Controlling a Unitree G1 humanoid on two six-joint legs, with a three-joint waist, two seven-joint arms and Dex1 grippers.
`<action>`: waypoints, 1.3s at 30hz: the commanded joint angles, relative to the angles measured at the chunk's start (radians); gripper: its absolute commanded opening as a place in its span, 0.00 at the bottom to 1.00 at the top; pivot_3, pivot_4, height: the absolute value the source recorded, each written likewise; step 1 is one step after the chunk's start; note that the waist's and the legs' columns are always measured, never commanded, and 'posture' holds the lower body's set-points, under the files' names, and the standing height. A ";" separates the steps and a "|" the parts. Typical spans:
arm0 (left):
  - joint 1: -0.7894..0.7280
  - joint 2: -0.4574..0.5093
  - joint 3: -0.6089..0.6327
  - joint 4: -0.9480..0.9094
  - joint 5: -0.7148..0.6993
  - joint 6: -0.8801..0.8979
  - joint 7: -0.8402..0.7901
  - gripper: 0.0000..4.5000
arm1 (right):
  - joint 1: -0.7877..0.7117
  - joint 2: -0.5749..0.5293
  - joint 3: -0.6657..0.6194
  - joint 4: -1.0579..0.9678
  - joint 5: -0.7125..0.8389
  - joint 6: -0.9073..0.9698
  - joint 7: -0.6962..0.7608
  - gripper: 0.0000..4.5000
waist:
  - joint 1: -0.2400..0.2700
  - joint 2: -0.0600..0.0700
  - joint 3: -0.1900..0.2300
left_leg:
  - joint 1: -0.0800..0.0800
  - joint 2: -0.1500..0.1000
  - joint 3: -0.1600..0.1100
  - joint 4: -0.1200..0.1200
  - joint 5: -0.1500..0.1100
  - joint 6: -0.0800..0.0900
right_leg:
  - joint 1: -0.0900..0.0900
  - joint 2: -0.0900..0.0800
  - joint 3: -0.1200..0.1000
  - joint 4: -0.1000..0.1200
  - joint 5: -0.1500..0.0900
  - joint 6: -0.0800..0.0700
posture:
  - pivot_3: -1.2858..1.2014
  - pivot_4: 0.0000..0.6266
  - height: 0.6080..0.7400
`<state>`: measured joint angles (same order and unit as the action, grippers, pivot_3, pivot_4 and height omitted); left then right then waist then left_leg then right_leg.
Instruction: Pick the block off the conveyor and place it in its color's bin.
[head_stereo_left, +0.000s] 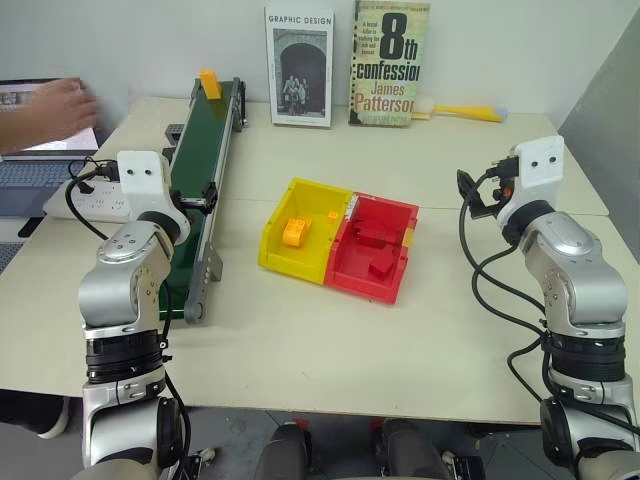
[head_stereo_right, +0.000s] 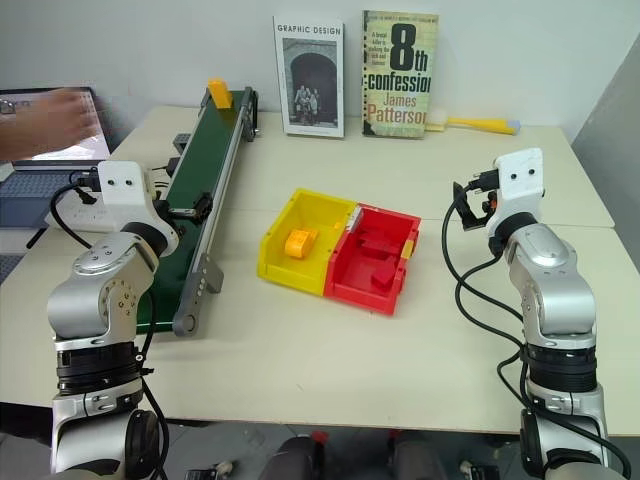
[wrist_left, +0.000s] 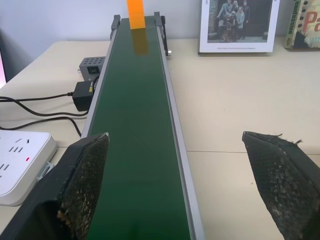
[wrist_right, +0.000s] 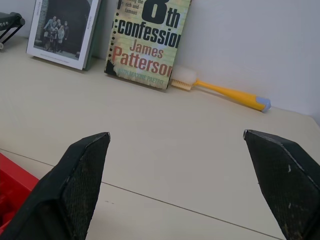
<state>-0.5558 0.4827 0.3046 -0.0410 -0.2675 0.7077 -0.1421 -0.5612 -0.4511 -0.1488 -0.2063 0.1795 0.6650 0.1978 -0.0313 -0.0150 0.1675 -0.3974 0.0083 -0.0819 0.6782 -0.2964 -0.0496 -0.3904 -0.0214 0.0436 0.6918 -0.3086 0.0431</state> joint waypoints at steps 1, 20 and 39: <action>-0.010 0.015 0.023 -0.038 0.002 -0.009 0.005 0.99 | -0.015 -0.008 -0.023 -0.027 -0.001 -0.013 0.002 1.00 | 0.000 0.000 0.000 | 0.000 0.000 0.000 0.000 0.000 0.000 | 0.000 0.000 0.000 0.000 0.000 0.000 | 0.52 0.24 1.00; 0.020 -0.007 0.080 -0.043 -0.005 -0.041 0.056 0.99 | -0.069 -0.071 -0.010 0.018 0.062 -0.047 0.185 1.00 | 0.000 0.000 0.000 | 0.000 0.000 0.000 0.000 0.000 0.000 | 0.000 0.000 0.000 0.000 0.000 0.000 | 0.52 0.24 1.00; -0.037 0.000 0.067 0.096 0.029 -0.117 0.084 0.99 | -0.195 -0.122 0.060 -0.126 0.501 0.192 0.600 1.00 | 0.001 -0.001 0.000 | 0.000 0.000 -0.001 0.000 0.000 0.000 | 0.001 -0.001 -0.001 -0.002 0.000 0.000 | 0.52 0.24 1.00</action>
<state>-0.5753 0.4733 0.3605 0.0719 -0.2493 0.6185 -0.0675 -0.7336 -0.5684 -0.0815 -0.2781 0.6356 0.8376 0.7886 -0.0305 -0.0155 0.1672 -0.3978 0.0083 -0.0836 0.6781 -0.2965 -0.0494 -0.3897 -0.0219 0.0422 0.6897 -0.3086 0.0431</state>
